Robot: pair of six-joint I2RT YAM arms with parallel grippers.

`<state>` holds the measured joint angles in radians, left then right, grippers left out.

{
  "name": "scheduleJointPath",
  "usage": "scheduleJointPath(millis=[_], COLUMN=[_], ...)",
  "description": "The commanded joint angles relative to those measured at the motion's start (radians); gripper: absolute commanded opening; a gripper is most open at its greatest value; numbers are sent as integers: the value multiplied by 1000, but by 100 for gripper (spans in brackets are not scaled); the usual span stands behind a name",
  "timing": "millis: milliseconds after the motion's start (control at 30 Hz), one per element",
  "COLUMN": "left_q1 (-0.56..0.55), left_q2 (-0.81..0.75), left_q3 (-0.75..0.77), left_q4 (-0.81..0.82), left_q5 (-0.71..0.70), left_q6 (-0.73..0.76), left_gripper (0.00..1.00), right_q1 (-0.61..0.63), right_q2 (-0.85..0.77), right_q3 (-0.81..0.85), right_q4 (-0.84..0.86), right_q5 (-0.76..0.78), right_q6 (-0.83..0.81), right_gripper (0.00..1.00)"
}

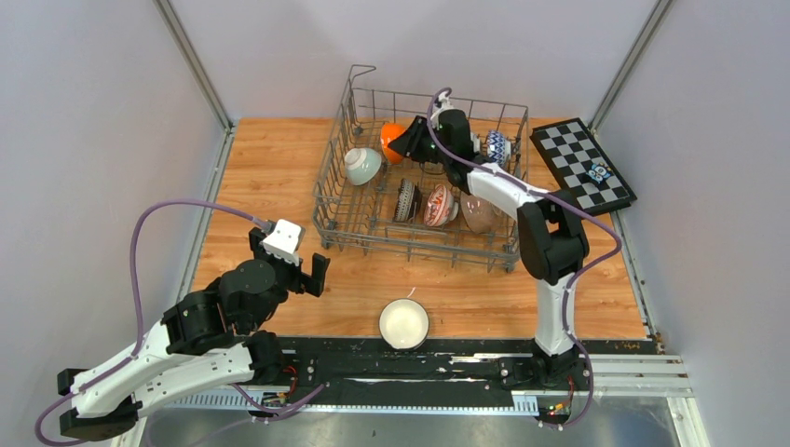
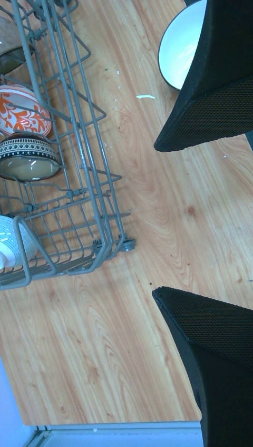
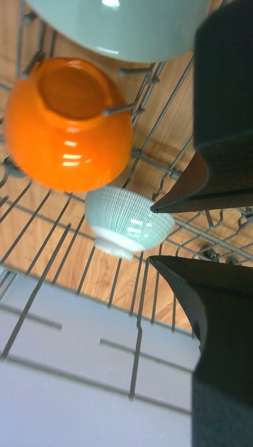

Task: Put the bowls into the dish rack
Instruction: Turn the bowl upside down on the dish rack.

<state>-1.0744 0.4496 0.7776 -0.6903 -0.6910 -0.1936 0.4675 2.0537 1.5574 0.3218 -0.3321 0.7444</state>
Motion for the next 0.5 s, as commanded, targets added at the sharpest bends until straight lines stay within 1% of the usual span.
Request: scheduleJointPath(millis=[0,33,167,267,367,467], left_q1=[11,11,11,11,10,11], left_q2=[-5,-5,-11,-17,-21,-20], left_q3=[-6,-5,-4,-6,-6,-6], left_q4=[6,5,2,2,2,2], left_q5=[6,7,8,9,10,13], left_q6=[0,1,-1,-1,-2,1], left_gripper=[100,100,100,100,100,100], right_q1=[39,46,78,100,128,149], right_q2=[-64,-69,-68,-56,-29,-3], right_q3=[-1,7,48,61,95,113], right_q4=[-52,-63,-118,-136,-187,-203], right_q5=[26,25,28,28,21,16], right_q6=[-106,-119,-152,-164,-192,-198], right_gripper=[36,34,20,4,3,3])
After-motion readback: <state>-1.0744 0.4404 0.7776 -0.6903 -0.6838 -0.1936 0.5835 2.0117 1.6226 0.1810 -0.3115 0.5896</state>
